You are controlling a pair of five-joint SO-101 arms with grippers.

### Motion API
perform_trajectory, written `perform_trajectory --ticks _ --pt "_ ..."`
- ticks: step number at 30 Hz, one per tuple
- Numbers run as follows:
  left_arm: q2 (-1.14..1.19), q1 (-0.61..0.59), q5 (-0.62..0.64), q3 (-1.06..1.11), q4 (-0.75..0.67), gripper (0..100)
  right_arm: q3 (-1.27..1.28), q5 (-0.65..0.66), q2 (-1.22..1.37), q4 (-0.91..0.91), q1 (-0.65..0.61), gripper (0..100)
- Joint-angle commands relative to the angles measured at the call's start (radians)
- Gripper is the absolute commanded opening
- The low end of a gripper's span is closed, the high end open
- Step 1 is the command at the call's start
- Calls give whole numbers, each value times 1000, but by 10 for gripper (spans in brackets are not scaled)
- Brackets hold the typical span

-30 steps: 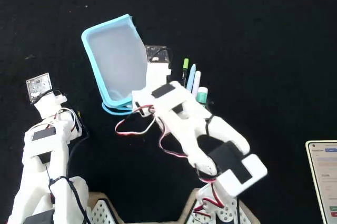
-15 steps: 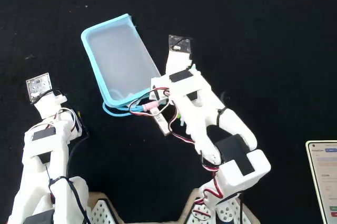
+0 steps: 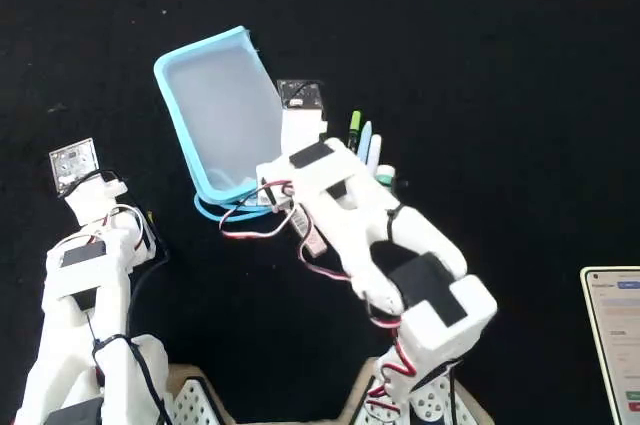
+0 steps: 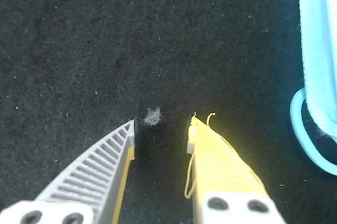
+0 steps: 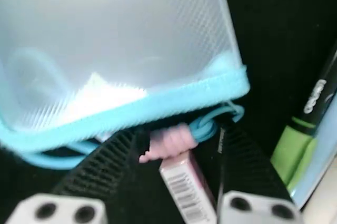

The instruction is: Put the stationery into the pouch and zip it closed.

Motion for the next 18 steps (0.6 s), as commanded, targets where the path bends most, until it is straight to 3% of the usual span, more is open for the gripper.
perform_trajectory --ticks 1,6,9,10,13,18 --pt "-8 -7 12 -45 -11 166 -88 6 30 49 41 208" --pt "-8 -8 12 -45 -11 166 -124 -35 38 104 37 182" --pt "-8 -8 12 -45 -11 166 -117 -34 38 107 37 52" --pt "-8 -8 12 -45 -11 166 -117 -9 38 107 40 7" --pt "-8 -8 12 -45 -11 166 -131 115 27 157 49 13" --pt "-8 -8 12 -45 -11 166 -228 206 -33 270 84 11"
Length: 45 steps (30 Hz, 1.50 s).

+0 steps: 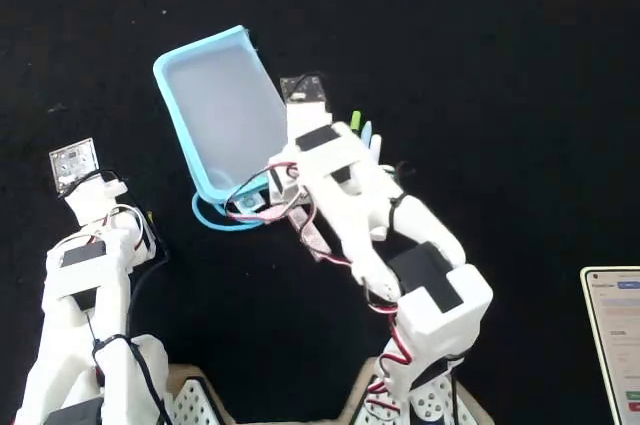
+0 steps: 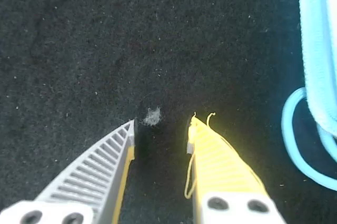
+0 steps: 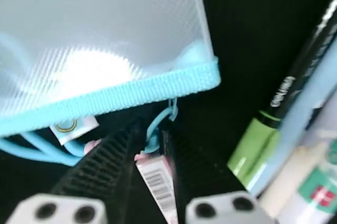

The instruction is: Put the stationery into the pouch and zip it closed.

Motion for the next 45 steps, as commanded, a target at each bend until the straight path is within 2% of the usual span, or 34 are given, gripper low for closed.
perform_trajectory --ticks 1,11,15,18,21,24,27,30,32,34,41,45 --pt "-8 -8 12 -45 -11 166 -128 106 -94 101 38 11" --pt "-8 -8 12 -45 -11 166 -165 284 -335 315 -46 11" --pt "-8 -10 12 -45 -11 166 -127 407 -343 411 -48 11" --pt "-8 -10 12 -45 -11 166 -8 514 -341 396 -49 11" --pt "-8 -10 12 -45 -11 166 94 563 -351 292 -35 15" --pt "-8 -10 12 -45 -11 166 128 565 -351 242 -6 113" --pt "-8 -12 12 -45 -11 166 124 569 -357 275 15 226" --pt "-8 -10 12 -45 -11 166 139 565 -397 318 14 214" --pt "-8 -10 12 -45 -11 166 183 548 -437 315 -8 213" --pt "-8 -10 12 -45 -11 166 259 477 -473 275 -41 211" --pt "-8 -8 12 -45 -11 166 521 101 -570 -8 -80 209" --pt "-8 -8 12 -45 -14 166 599 25 -575 -100 -81 209"
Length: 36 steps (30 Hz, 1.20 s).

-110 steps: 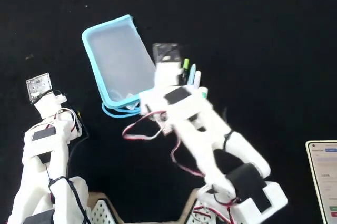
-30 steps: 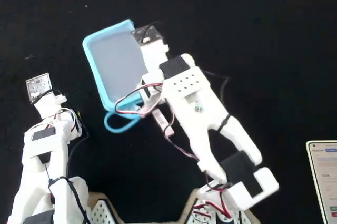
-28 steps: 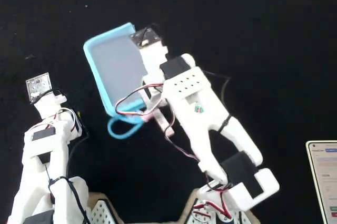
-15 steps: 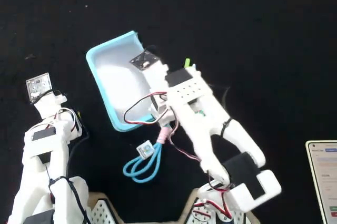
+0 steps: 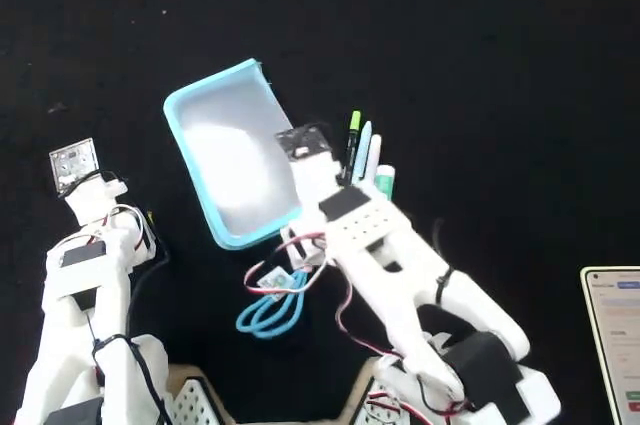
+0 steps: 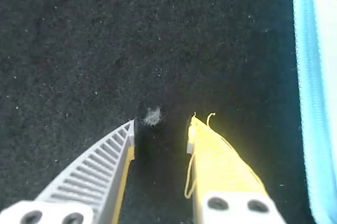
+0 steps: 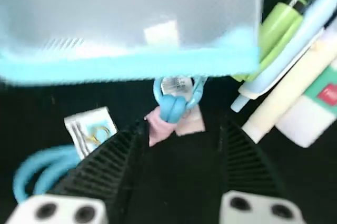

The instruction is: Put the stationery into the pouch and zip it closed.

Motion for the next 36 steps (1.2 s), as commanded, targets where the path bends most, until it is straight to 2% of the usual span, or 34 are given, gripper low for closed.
perform_trajectory --ticks 1,9,13,18,24,28,33,36 --pt "-8 -8 12 -45 -14 166 59 -80 -41 -98 -5 209" --pt "-8 -8 12 -45 -14 166 102 -57 -47 -92 0 208" --pt "-8 -10 11 -45 -14 166 101 152 -47 -5 52 204" --pt "-8 -10 11 -45 -15 166 88 368 -48 20 212 167" --pt "-8 -10 11 -45 -15 166 67 454 -128 114 239 167" --pt "-8 -8 11 -45 -15 166 110 388 -265 138 224 167" --pt "-8 -8 11 -45 -15 166 189 40 -358 104 86 167" --pt "-8 -8 11 -45 -15 166 243 -54 -361 -9 3 167"
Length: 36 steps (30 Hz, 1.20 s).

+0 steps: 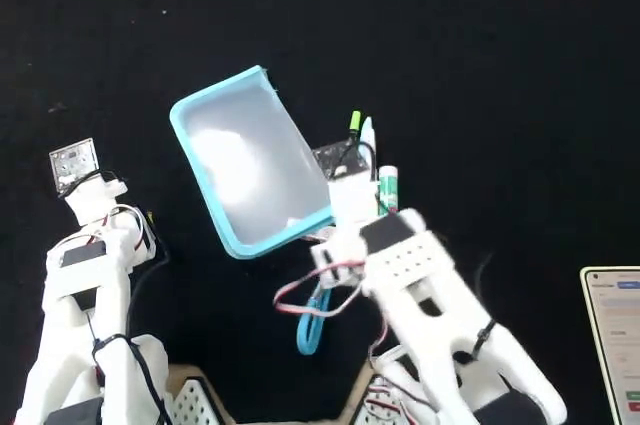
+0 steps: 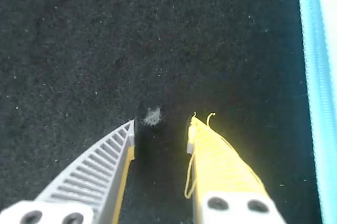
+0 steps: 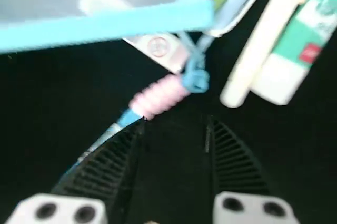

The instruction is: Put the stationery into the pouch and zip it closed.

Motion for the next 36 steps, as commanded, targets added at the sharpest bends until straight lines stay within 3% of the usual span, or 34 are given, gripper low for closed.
perform_trajectory --ticks 1,5,14,24,32,36 --pt "-8 -8 11 -45 -14 166 58 -164 -42 -149 -129 167" --pt "-8 -8 11 -45 -12 166 111 -261 -42 -235 -160 168" --pt "-8 -8 11 -45 -14 166 107 -293 -5 -244 40 168" --pt "-8 -8 11 -45 -12 166 -56 -304 298 -242 -74 163" --pt "-8 -8 11 -45 -11 166 -70 -321 341 -239 -146 162" --pt "-8 -10 11 -45 -11 166 -70 -247 343 -204 -83 162"
